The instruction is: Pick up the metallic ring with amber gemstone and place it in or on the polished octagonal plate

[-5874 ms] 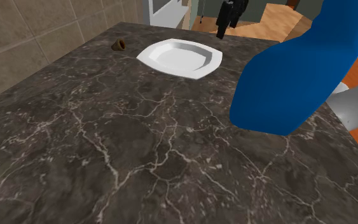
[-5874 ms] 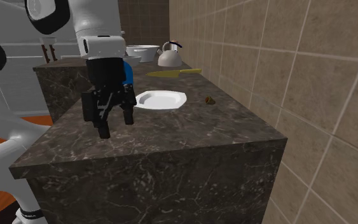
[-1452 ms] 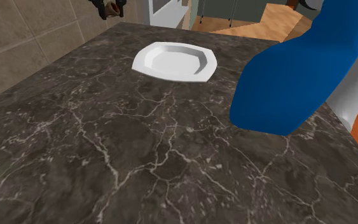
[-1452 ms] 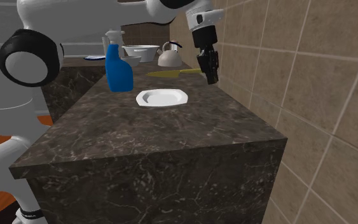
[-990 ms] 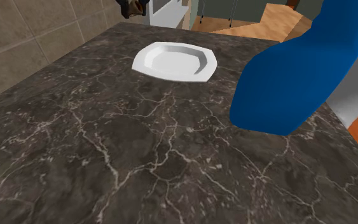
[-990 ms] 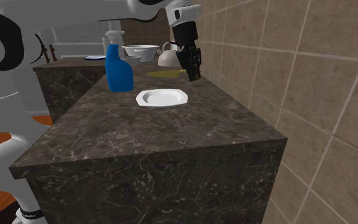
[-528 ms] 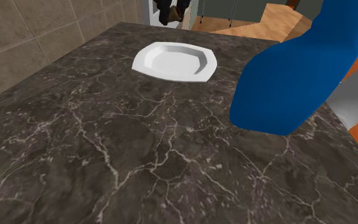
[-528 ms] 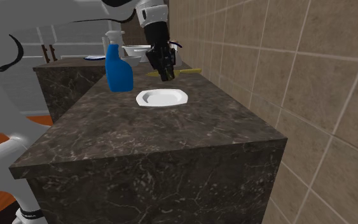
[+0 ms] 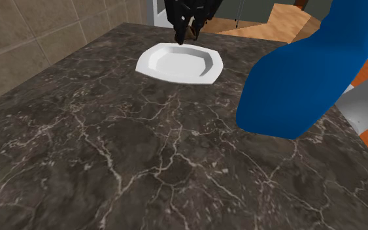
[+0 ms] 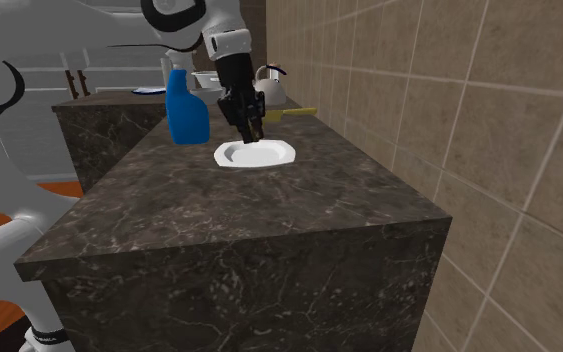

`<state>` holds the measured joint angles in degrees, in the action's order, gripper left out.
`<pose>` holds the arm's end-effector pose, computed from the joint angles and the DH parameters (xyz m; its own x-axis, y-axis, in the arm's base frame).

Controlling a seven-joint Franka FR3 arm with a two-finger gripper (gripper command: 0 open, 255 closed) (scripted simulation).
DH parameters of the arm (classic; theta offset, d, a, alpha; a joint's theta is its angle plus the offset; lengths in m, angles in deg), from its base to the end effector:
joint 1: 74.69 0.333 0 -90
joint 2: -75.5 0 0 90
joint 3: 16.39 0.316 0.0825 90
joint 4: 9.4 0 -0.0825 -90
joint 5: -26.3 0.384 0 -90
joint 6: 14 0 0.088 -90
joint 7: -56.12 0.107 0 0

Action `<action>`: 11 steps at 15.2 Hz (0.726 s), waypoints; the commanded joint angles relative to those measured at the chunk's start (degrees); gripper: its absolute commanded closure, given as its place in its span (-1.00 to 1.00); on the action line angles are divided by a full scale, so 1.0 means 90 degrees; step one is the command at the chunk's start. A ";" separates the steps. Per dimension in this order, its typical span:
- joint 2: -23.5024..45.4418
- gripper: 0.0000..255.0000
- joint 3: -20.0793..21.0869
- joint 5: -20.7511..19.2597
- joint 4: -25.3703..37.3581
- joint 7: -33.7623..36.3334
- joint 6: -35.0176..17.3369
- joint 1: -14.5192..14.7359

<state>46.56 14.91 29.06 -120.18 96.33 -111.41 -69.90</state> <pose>0.3068 0.3068 0.6677 0.9535 -0.0955 0.2859 -0.1074 -0.9939 0.0263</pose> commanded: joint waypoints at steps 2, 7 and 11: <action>-0.0102 1.00 -0.0005 0.0045 -0.0336 0.0003 -0.0241 0.0041; -0.0196 1.00 0.0016 0.0094 -0.0760 0.0024 -0.0575 0.0085; -0.0196 1.00 0.0017 0.0093 -0.0759 0.0024 -0.0575 0.0085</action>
<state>44.80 15.07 29.89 -126.97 96.55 -116.54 -69.13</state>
